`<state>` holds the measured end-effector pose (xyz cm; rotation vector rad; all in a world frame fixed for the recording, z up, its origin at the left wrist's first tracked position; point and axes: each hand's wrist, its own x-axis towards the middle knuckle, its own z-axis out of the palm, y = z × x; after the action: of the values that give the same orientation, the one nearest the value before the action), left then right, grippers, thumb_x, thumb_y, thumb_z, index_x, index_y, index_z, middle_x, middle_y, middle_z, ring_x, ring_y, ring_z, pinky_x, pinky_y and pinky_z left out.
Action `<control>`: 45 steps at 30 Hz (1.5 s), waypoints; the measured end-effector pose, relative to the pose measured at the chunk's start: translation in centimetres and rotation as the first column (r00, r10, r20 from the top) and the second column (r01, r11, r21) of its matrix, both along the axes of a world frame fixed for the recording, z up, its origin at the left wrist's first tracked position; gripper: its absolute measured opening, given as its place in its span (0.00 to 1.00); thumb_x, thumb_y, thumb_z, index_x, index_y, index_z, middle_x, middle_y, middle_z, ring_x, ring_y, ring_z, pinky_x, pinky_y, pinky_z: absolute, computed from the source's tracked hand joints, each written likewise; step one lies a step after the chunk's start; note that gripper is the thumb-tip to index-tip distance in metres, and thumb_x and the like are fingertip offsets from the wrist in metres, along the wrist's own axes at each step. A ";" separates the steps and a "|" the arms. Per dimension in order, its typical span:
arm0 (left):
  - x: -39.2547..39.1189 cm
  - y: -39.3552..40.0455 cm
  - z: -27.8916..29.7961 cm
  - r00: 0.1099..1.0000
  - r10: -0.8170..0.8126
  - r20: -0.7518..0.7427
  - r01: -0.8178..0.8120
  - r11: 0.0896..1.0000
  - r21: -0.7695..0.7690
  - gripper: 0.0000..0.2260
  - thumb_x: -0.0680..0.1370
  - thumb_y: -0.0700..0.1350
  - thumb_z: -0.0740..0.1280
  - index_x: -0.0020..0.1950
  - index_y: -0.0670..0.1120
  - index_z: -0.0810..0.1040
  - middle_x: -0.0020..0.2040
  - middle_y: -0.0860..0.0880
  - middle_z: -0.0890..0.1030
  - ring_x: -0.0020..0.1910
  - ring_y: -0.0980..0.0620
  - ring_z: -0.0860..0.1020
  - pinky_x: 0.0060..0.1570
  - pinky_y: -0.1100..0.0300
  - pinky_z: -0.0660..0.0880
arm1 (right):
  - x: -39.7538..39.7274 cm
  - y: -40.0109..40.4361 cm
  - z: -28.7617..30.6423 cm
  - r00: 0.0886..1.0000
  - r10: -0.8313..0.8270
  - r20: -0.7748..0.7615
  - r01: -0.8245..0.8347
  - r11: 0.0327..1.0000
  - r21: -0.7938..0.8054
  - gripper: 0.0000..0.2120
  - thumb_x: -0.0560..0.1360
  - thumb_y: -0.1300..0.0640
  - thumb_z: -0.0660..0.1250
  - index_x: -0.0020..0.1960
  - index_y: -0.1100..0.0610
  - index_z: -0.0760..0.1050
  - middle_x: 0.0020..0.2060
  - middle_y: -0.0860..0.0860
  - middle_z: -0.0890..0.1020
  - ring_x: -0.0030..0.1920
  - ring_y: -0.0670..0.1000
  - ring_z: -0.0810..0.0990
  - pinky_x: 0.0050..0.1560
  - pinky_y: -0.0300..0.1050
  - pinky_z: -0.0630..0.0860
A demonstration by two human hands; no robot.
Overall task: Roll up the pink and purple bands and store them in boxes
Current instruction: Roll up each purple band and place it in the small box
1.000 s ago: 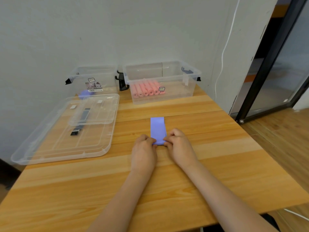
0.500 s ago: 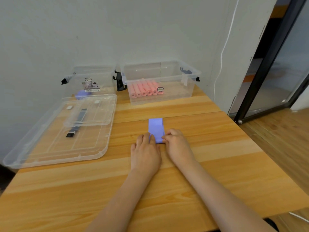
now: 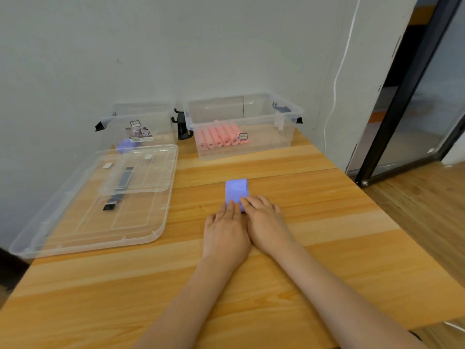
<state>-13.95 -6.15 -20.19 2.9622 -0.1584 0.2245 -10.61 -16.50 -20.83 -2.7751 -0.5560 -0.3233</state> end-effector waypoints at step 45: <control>3.9 1.4 -0.4 0.955 0.287 0.075 -0.202 0.815 -0.543 0.08 0.76 0.39 0.65 0.50 0.41 0.83 0.49 0.40 0.79 0.51 0.41 0.75 0.50 0.54 0.69 | 1.6 0.8 -0.3 0.993 -0.016 0.115 -0.018 0.957 0.291 0.06 0.65 0.64 0.66 0.38 0.64 0.81 0.34 0.56 0.78 0.37 0.59 0.78 0.37 0.48 0.77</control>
<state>-10.08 -4.72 -20.62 2.3972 0.2392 0.4512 -8.98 -15.66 -21.12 -2.4826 -0.4920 -0.5243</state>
